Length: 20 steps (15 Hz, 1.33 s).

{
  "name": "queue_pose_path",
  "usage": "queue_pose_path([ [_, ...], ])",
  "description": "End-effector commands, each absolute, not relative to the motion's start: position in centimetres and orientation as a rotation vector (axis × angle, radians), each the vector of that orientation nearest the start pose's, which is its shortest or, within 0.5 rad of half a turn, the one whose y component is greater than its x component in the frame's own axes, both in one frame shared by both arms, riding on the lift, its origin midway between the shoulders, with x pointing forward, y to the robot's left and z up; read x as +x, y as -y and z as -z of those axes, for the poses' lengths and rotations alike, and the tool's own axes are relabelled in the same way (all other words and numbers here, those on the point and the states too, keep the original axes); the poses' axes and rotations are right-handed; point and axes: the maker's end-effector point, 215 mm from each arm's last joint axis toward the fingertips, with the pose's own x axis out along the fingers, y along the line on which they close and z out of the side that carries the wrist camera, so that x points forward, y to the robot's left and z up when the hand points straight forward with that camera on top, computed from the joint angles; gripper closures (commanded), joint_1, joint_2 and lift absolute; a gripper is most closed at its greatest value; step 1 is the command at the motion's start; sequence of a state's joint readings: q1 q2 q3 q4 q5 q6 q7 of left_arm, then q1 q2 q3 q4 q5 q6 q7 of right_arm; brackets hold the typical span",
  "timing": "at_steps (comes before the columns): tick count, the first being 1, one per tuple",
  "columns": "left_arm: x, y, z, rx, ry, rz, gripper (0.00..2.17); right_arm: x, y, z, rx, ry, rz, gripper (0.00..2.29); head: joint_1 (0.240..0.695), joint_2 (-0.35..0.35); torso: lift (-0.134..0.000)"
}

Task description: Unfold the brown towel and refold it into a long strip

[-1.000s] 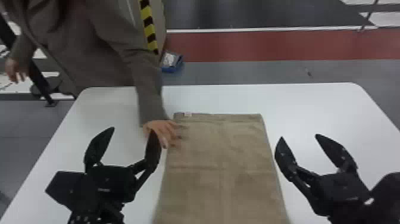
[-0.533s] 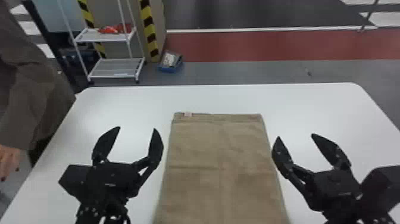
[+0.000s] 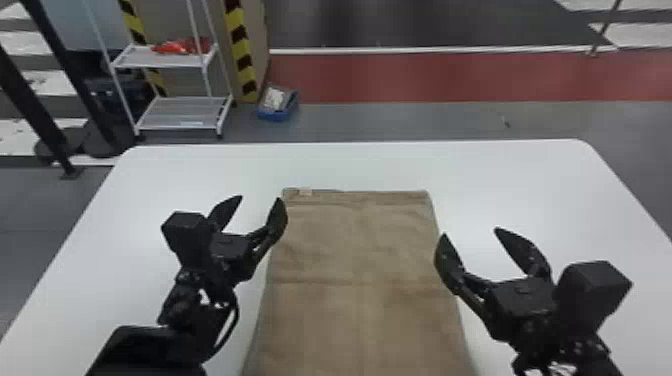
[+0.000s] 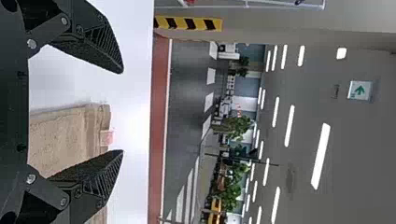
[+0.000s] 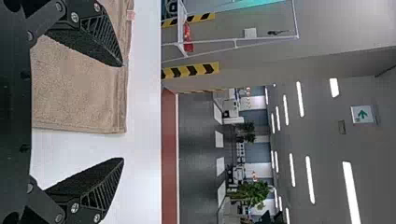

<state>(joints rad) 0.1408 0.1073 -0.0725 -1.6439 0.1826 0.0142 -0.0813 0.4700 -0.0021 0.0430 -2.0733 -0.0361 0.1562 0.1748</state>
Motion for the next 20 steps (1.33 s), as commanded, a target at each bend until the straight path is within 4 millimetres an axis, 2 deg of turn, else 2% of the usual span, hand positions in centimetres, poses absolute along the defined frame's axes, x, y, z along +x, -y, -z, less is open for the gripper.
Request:
queue_pose_path([
  [1, 57.0, -20.0, 39.8, -0.078, -0.129, 0.164, 0.33, 45.1, 16.2, 35.7, 0.052, -0.132, -0.231, 0.18, 0.695, 0.04, -0.123],
  [3, 58.9, -19.1, 40.9, -0.052, -0.158, 0.192, 0.33, 45.2, 16.0, 36.0, 0.052, -0.137, -0.234, 0.18, 0.695, 0.039, -0.123],
  [5, 59.9, -17.8, 41.7, -0.026, -0.181, 0.223, 0.33, 45.3, 16.0, 36.1, 0.047, -0.139, -0.237, 0.18, 0.695, 0.036, -0.123],
  [9, 60.1, -16.3, 44.3, 0.004, -0.232, 0.256, 0.35, 45.6, 15.1, 36.9, 0.049, -0.159, -0.261, 0.18, 0.695, 0.016, -0.123],
  [10, 60.1, -16.3, 44.6, 0.01, -0.238, 0.256, 0.42, 45.8, 14.8, 37.0, 0.051, -0.159, -0.265, 0.18, 0.695, 0.015, -0.123],
  [17, 61.0, -17.0, 45.8, 0.014, -0.257, 0.244, 0.42, 46.2, 13.9, 37.5, 0.053, -0.165, -0.289, 0.18, 0.695, 0.027, -0.123],
  [18, 61.1, -17.2, 46.0, 0.015, -0.261, 0.239, 0.57, 46.3, 13.5, 37.4, 0.053, -0.164, -0.296, 0.18, 0.695, 0.029, -0.123],
  [20, 61.2, -17.5, 45.9, 0.014, -0.26, 0.236, 0.61, 46.3, 13.5, 37.5, 0.052, -0.164, -0.298, 0.18, 0.695, 0.033, -0.123],
])
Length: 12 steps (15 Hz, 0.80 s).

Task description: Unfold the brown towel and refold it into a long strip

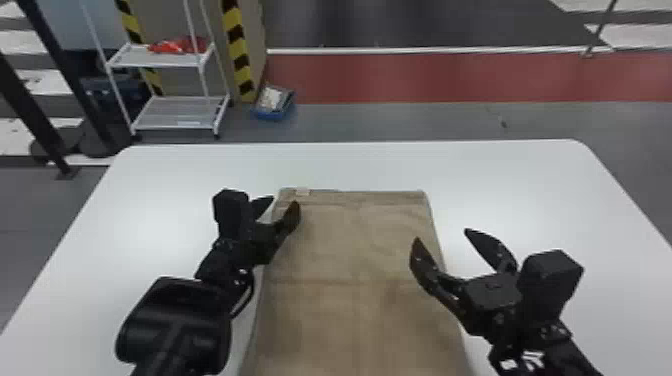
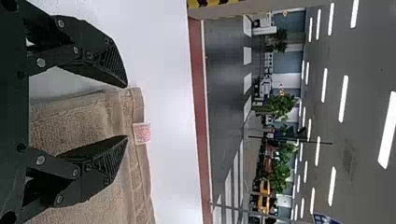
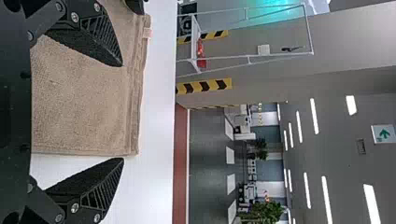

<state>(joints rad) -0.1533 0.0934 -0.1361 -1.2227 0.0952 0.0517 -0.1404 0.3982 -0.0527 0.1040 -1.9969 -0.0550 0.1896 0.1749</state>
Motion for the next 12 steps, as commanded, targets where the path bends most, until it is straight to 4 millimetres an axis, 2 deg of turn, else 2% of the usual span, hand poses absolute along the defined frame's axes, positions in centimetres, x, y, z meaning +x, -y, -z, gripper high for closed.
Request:
queue_pose_path([
  [1, 61.1, -17.6, 46.1, 0.016, -0.265, 0.237, 0.61, 46.3, 13.5, 37.5, 0.053, -0.166, -0.298, 0.18, 0.695, 0.036, -0.123],
  [2, 61.1, -17.8, 46.2, 0.014, -0.271, 0.237, 0.61, 46.3, 13.4, 37.5, 0.053, -0.166, -0.299, 0.18, 0.695, 0.04, -0.123],
  [4, 61.2, -18.0, 46.1, 0.013, -0.269, 0.233, 0.97, 46.4, 13.4, 37.4, 0.053, -0.165, -0.299, 0.18, 0.695, 0.043, -0.123],
  [8, 60.4, -18.1, 46.7, 0.007, -0.279, 0.23, 0.99, 46.4, 13.4, 37.3, 0.053, -0.163, -0.301, 0.18, 0.695, 0.047, -0.123],
  [9, 60.1, -18.5, 46.1, 0.002, -0.264, 0.223, 1.28, 46.4, 13.4, 37.3, 0.055, -0.163, -0.301, 0.18, 0.695, 0.047, -0.123],
  [10, 59.8, -18.3, 45.2, 0.0, -0.244, 0.22, 1.45, 46.4, 13.4, 37.2, 0.058, -0.16, -0.301, 0.18, 0.695, 0.048, -0.123],
  [12, 58.8, -18.0, 43.5, -0.017, -0.219, 0.225, 1.45, 46.4, 13.3, 37.1, 0.058, -0.159, -0.303, 0.18, 0.695, 0.051, -0.123],
])
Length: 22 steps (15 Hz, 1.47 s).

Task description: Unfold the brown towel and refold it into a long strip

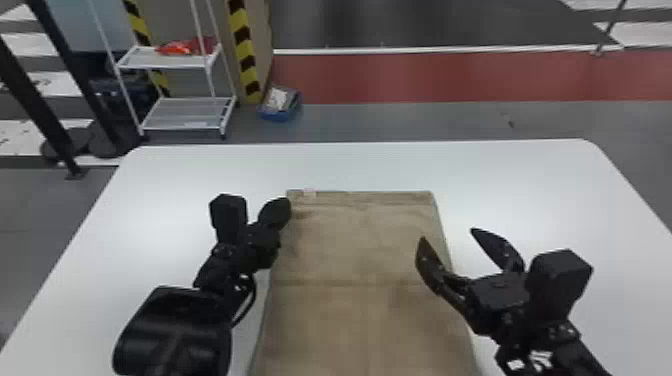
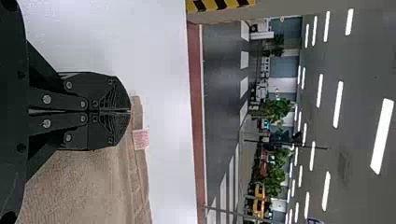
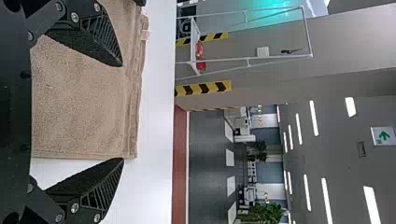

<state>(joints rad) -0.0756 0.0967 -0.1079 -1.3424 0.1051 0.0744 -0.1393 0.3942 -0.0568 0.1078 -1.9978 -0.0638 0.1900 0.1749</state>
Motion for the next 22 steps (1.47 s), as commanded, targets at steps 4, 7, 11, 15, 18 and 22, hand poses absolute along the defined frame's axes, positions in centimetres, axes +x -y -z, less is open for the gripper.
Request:
queue_pose_path([
  [4, 55.1, -16.0, 38.4, -0.04, -0.208, 0.249, 1.45, 46.4, 12.9, 36.7, 0.06, -0.15, -0.309, 0.18, 0.695, 0.049, -0.123],
  [7, 50.5, -9.4, 35.8, -0.058, -0.271, 0.376, 1.45, 46.6, 14.9, 36.5, 0.051, -0.147, -0.232, 0.18, 0.695, 0.013, -0.123],
  [11, 45.4, 3.2, 35.7, 0.081, -0.337, 0.571, 1.44, 45.8, 16.9, 37.8, 0.032, -0.173, -0.176, 0.18, 0.695, -0.117, -0.123],
  [15, 45.1, 5.1, 39.0, 0.168, -0.372, 0.562, 0.0, 44.7, 16.6, 39.3, 0.027, -0.209, -0.209, 0.18, 0.695, -0.249, -0.123],
  [18, 46.5, 1.9, 39.2, 0.142, -0.373, 0.5, 0.03, 44.4, 15.7, 41.7, 0.023, -0.251, -0.242, 0.18, 0.695, -0.259, -0.123],
  [22, 47.8, -2.0, 38.7, 0.114, -0.346, 0.418, 0.03, 44.9, 15.2, 43.3, 0.008, -0.273, -0.252, 0.25, 0.695, -0.195, -0.123],
])
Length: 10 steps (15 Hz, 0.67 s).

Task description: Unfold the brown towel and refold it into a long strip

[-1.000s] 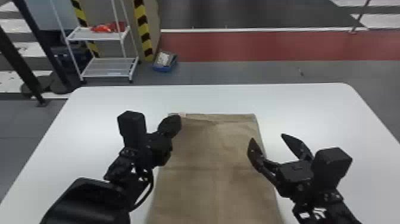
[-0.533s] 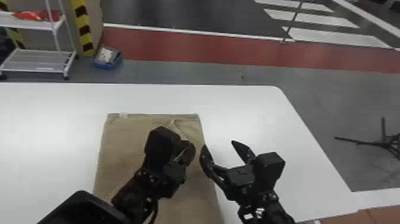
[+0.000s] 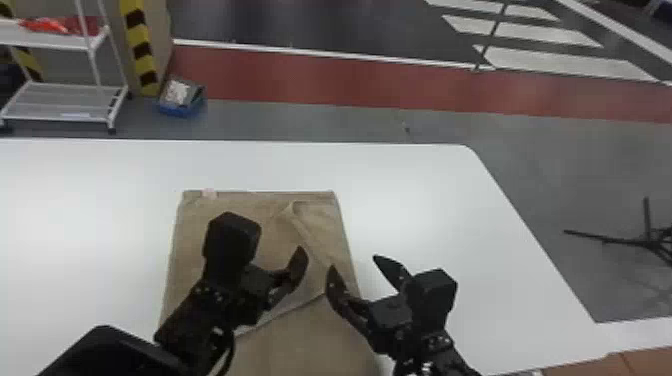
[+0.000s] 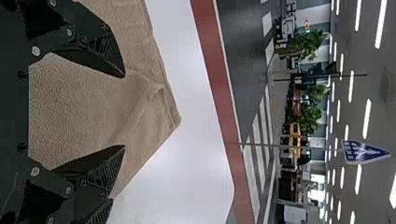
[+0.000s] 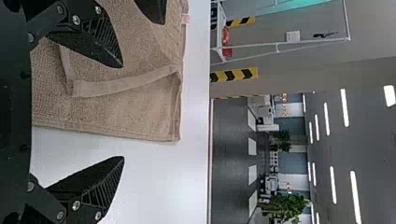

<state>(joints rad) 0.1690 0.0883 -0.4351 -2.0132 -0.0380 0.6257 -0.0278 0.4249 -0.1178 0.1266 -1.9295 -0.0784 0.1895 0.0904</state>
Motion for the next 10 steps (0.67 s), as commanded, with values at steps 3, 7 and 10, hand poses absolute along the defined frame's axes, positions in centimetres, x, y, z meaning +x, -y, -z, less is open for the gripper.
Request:
queue_pose_path([
  [3, 47.8, -3.2, 37.0, 0.082, -0.249, 0.384, 0.03, 44.6, 13.7, 44.9, 0.028, -0.282, -0.316, 0.44, 0.695, -0.158, -0.123],
  [7, 48.0, -3.4, 37.0, 0.081, -0.241, 0.381, 0.03, 43.6, 13.4, 46.1, -0.004, -0.299, -0.333, 0.51, 0.695, -0.126, -0.123],
  [10, 48.2, -4.0, 37.2, 0.079, -0.245, 0.371, 0.03, 43.2, 13.3, 46.1, -0.017, -0.304, -0.338, 0.67, 0.695, -0.119, -0.123],
])
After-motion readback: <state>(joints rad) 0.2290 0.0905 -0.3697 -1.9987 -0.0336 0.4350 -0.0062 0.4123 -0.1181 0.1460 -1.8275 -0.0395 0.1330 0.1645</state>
